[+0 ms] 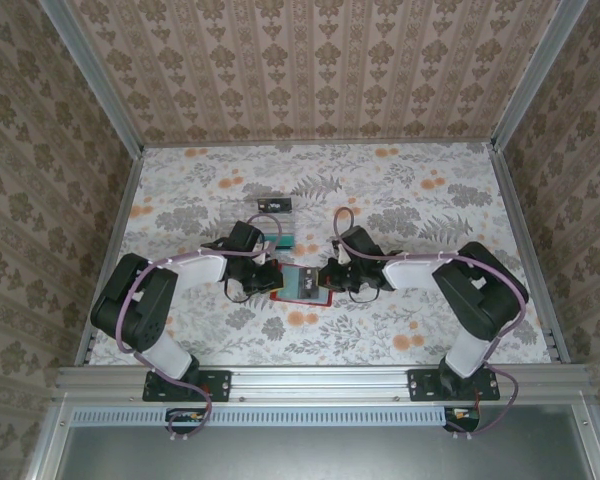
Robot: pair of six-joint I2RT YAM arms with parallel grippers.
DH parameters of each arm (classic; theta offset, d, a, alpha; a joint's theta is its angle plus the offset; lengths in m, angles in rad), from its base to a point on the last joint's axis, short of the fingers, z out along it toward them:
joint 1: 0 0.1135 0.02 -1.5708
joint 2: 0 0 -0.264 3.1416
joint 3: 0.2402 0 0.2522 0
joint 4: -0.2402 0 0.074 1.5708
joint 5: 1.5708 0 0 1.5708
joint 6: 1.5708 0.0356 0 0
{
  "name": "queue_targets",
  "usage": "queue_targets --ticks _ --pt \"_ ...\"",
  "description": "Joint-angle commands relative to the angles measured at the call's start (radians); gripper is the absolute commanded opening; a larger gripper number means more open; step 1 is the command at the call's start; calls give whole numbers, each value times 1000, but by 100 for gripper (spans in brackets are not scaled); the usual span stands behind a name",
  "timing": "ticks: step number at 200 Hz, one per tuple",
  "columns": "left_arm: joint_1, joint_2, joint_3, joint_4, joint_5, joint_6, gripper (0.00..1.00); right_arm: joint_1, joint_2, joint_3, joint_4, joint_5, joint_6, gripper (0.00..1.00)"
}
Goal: Take the credit cards out of the card holder
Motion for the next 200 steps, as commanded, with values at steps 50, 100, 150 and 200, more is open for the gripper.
queue_targets --ticks 50,100,150,200 --pt "9 -15 10 -93 -58 12 0 -44 -206 21 -233 29 -136 0" --pt "30 -144 37 -13 3 -44 33 -44 -265 122 -371 25 -247 0" --pt "59 -258 15 224 152 -192 56 -85 -304 141 -247 -106 -183 0" --pt "59 -262 -55 520 261 -365 44 -118 -309 124 -85 -250 -99 0"
